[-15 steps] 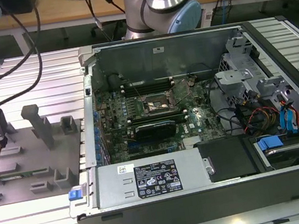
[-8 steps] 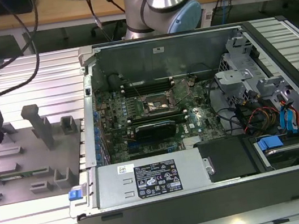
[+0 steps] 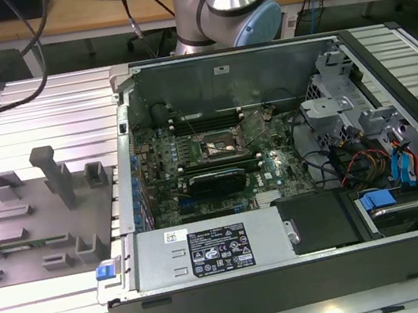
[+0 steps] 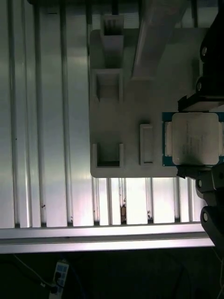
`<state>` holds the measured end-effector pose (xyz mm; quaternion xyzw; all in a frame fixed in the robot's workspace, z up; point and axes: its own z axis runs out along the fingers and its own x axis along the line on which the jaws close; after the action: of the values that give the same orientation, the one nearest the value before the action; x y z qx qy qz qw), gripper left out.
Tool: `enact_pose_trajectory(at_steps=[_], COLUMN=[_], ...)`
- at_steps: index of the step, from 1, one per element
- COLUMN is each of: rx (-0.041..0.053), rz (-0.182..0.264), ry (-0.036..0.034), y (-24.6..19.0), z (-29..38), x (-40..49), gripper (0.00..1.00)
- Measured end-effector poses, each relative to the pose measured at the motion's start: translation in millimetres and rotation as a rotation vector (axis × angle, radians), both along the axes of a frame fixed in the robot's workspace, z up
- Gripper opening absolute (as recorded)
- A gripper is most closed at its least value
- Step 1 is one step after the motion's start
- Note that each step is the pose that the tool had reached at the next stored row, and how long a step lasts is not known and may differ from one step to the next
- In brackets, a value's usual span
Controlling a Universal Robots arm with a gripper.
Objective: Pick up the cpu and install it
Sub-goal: 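Pick up the cpu and move it towards the insertion slot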
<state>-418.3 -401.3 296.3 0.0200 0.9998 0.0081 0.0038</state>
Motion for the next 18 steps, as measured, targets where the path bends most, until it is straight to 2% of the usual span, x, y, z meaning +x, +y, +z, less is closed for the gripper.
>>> enact_pose_trajectory(at_steps=[15, 18], rx=[-0.0001, 0.0000], rz=[0.000, 0.000], ry=[0.0000, 0.0000], y=[0.8, 0.8], z=[43.5, 50.2], x=[0.0, 0.0], gripper=[0.55, 0.55])
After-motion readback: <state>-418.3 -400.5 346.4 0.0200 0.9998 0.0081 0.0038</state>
